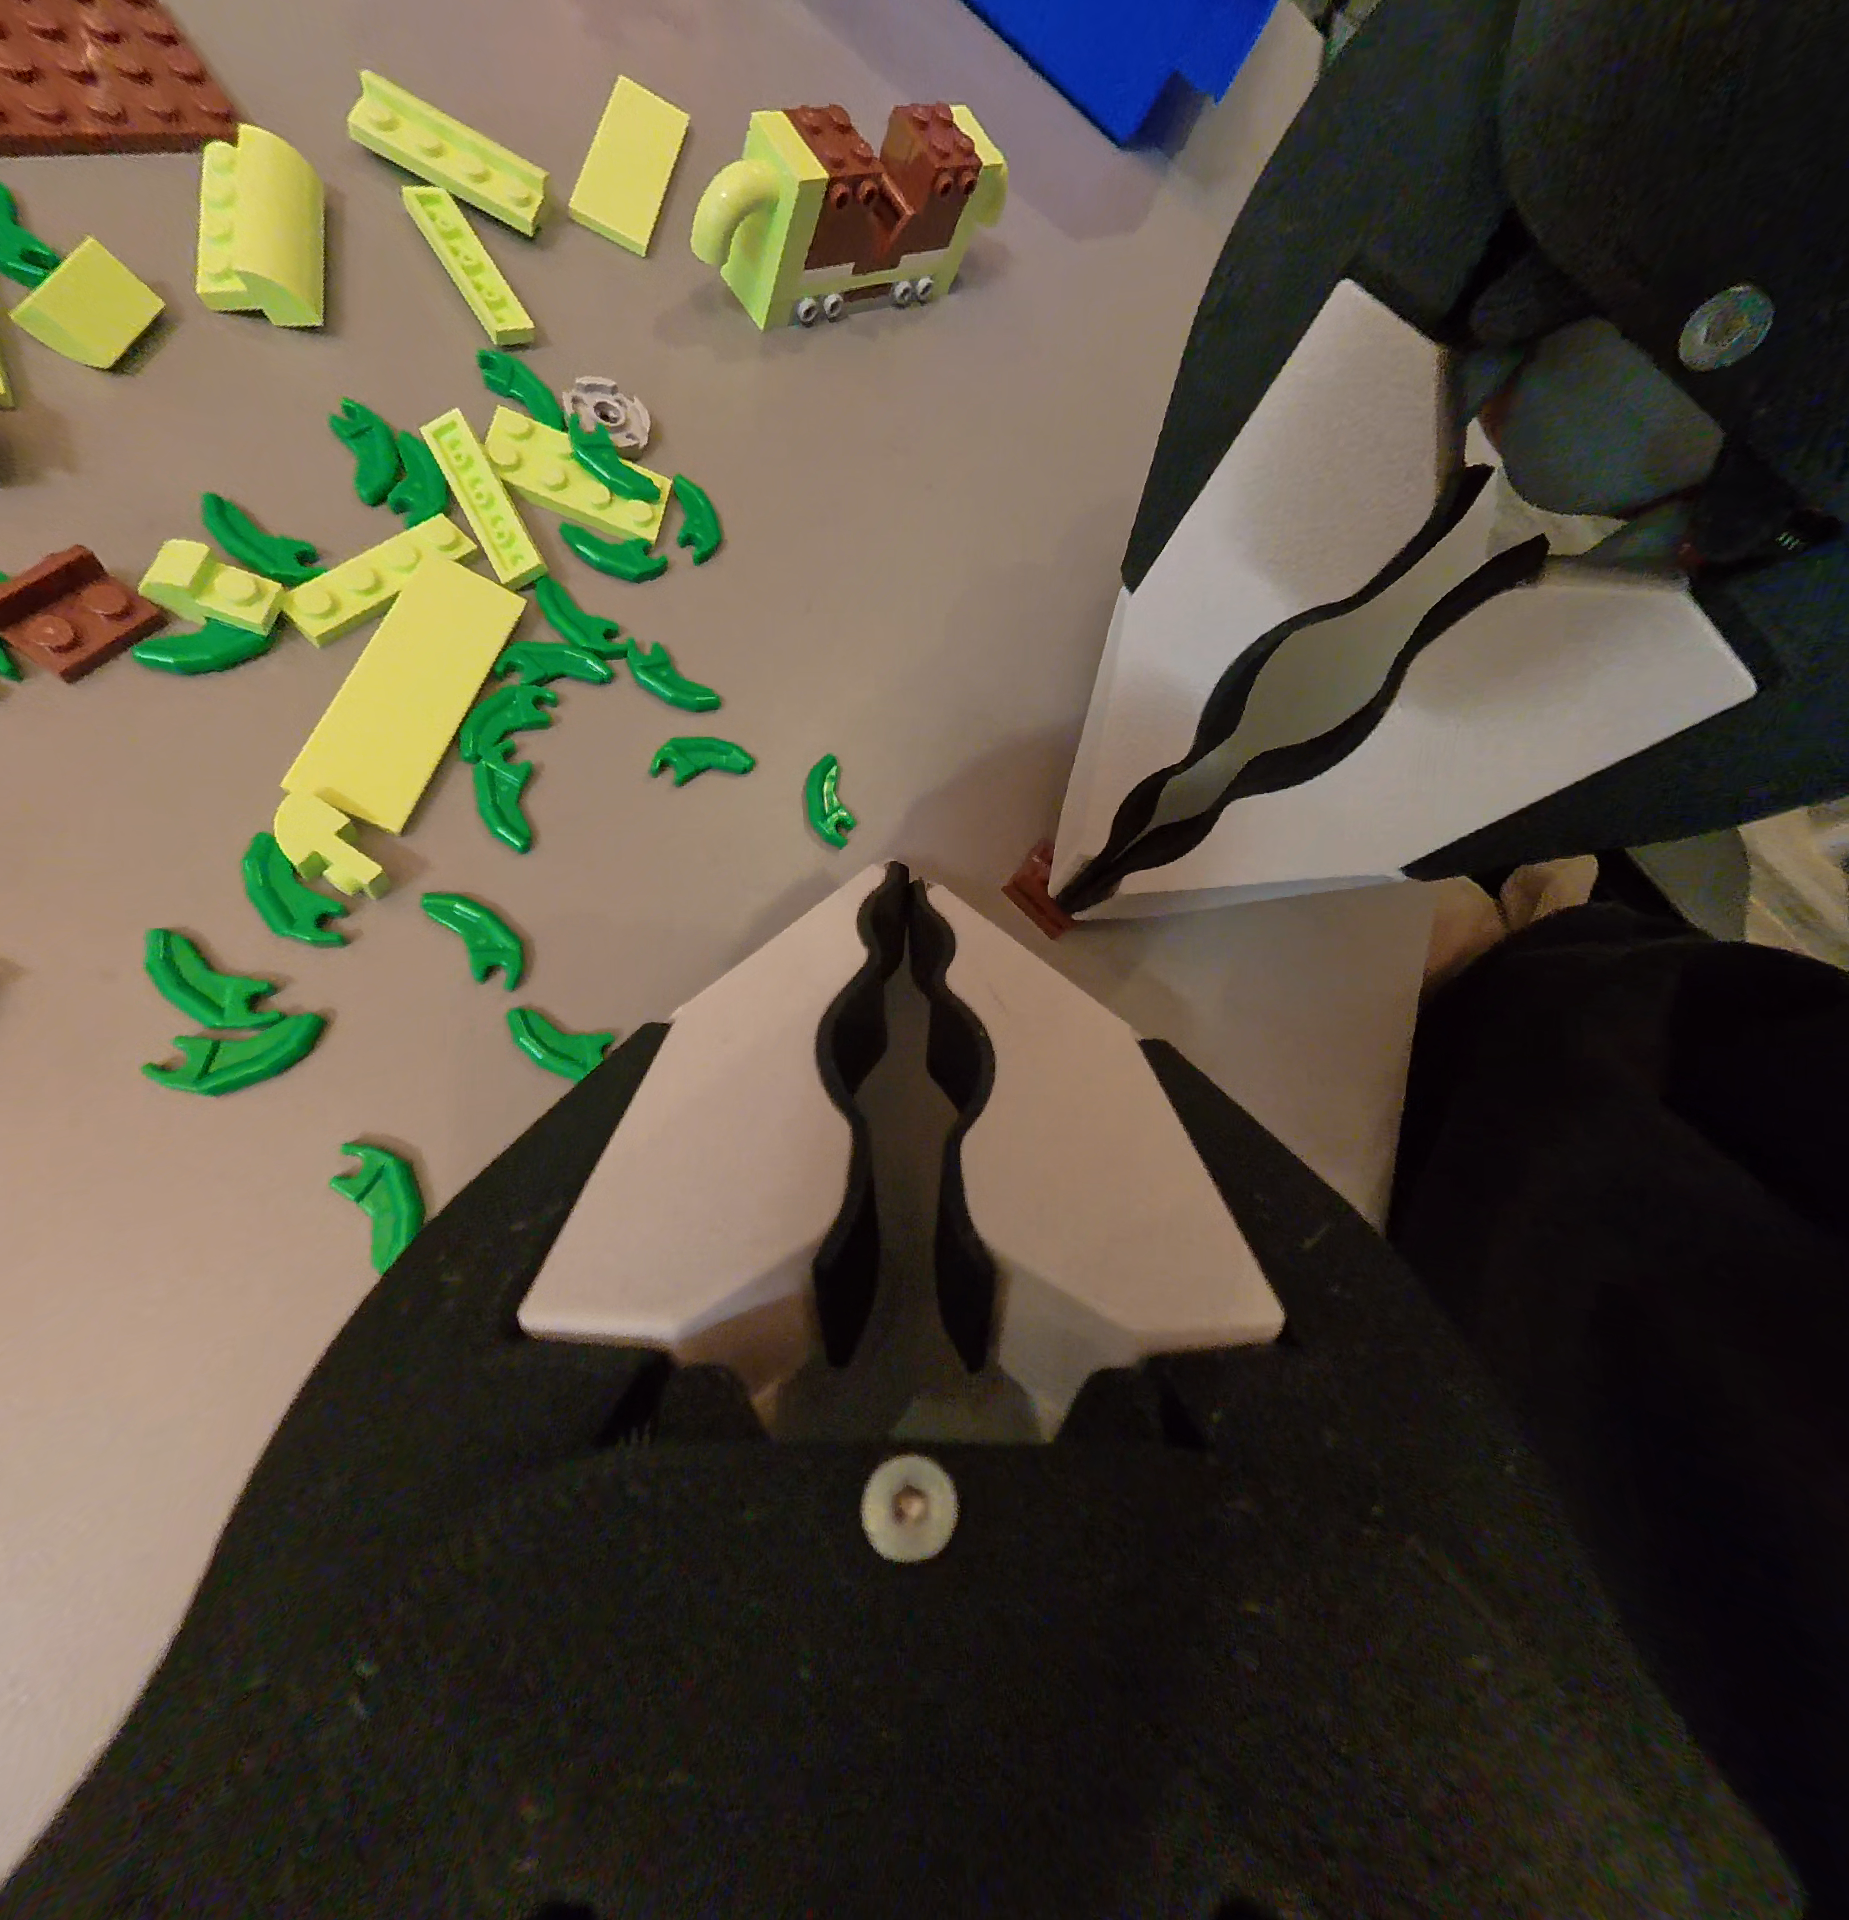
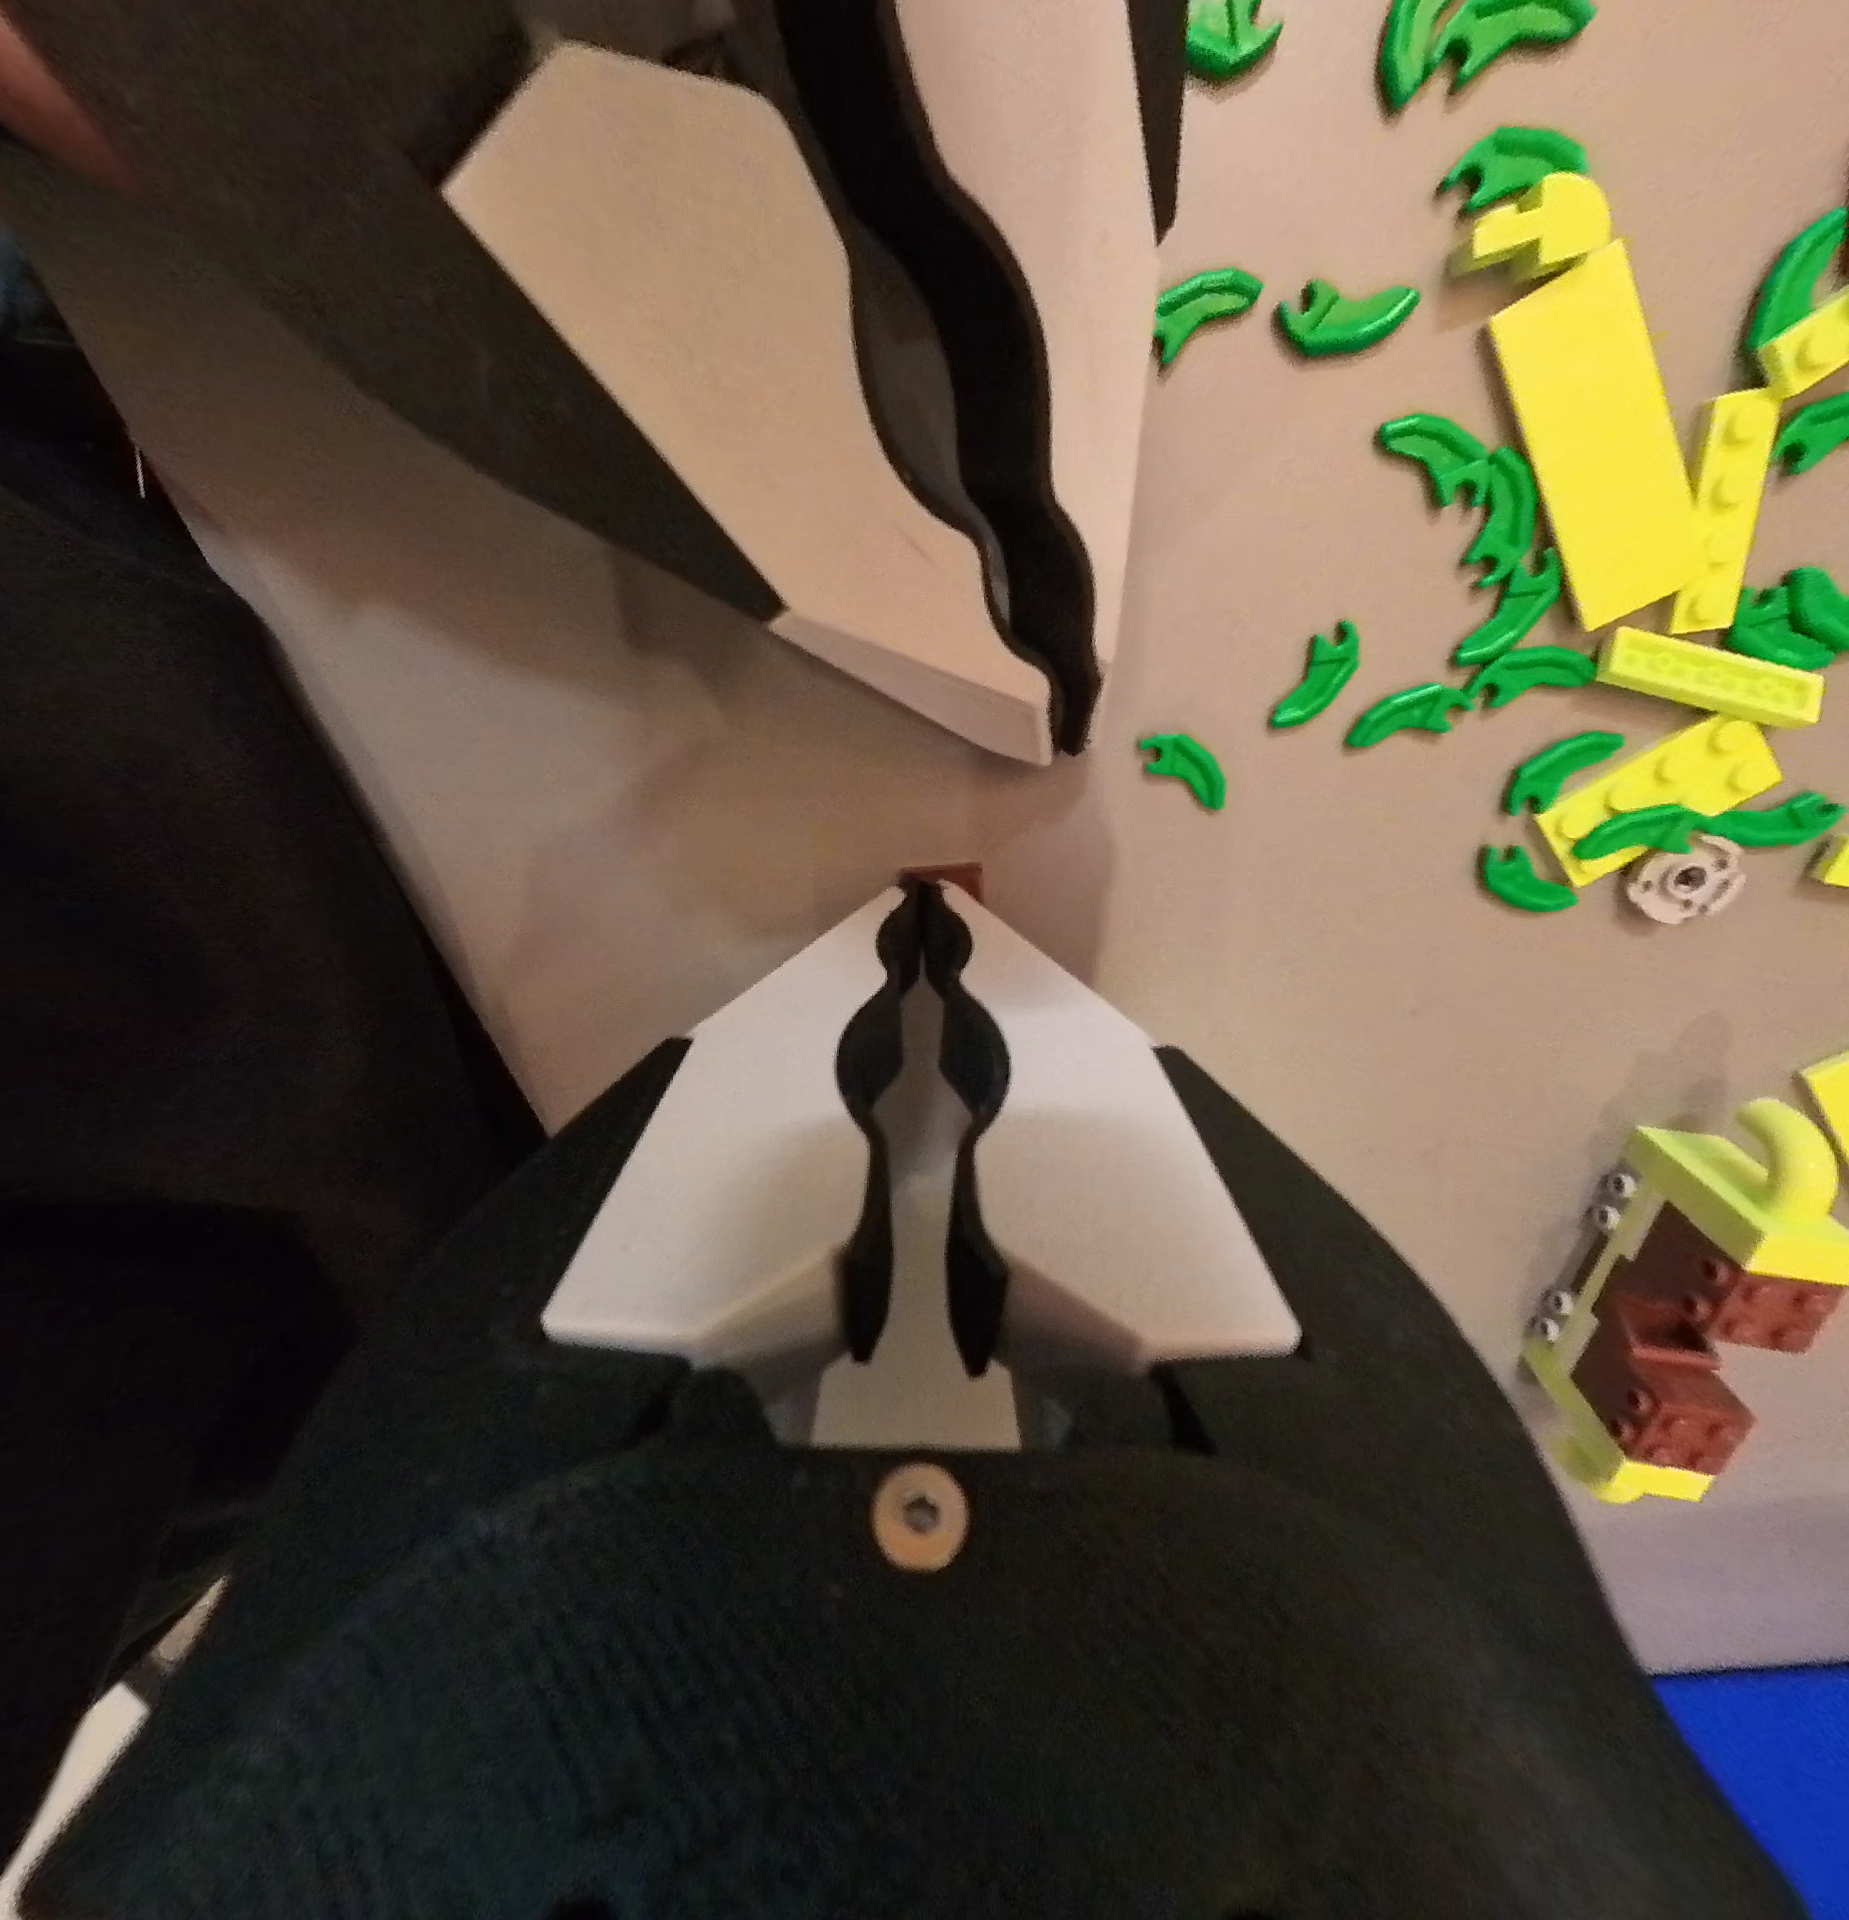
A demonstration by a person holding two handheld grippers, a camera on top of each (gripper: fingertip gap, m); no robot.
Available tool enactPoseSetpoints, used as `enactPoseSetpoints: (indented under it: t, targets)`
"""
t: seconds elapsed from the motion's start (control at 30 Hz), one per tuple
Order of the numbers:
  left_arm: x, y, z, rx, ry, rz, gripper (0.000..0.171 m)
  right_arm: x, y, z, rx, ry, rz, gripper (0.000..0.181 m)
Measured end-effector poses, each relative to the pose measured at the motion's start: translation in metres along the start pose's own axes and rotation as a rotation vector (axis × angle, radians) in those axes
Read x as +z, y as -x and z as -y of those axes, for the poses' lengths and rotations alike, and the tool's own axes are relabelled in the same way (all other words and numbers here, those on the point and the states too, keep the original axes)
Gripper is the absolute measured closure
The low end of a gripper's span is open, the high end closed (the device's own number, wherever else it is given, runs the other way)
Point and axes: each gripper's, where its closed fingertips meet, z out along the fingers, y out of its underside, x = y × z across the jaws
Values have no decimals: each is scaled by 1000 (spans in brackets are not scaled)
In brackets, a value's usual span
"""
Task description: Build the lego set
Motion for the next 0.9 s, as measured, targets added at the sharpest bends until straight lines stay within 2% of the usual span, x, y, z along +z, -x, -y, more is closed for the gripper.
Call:
enactPoseSetpoints:
  t: [0.27,0.37,0.53,0.67,0.73,0.9]
  targets:
    - [-1,-1,1,3,-9,-4,171,0,-1,2,-12,-5,-46,181]
    - [-2,0,2,-7,-19,-11,171,0,1,9,-56,-95,-59,181]
    - [-3,0,3,-27,-30,-24,171,-21,-4,21,-65,-271,-75,177]
    - [-2,0,3,-27,-23,-26,171,-10,-4,12,-119,-242,-93,147]
    - [-2,0,3,-28,-23,-27,171,-1,-2,8,-138,-215,-93,145]
    - [-2,0,3,-34,-25,-33,171,8,-2,6,-150,-204,-97,154]
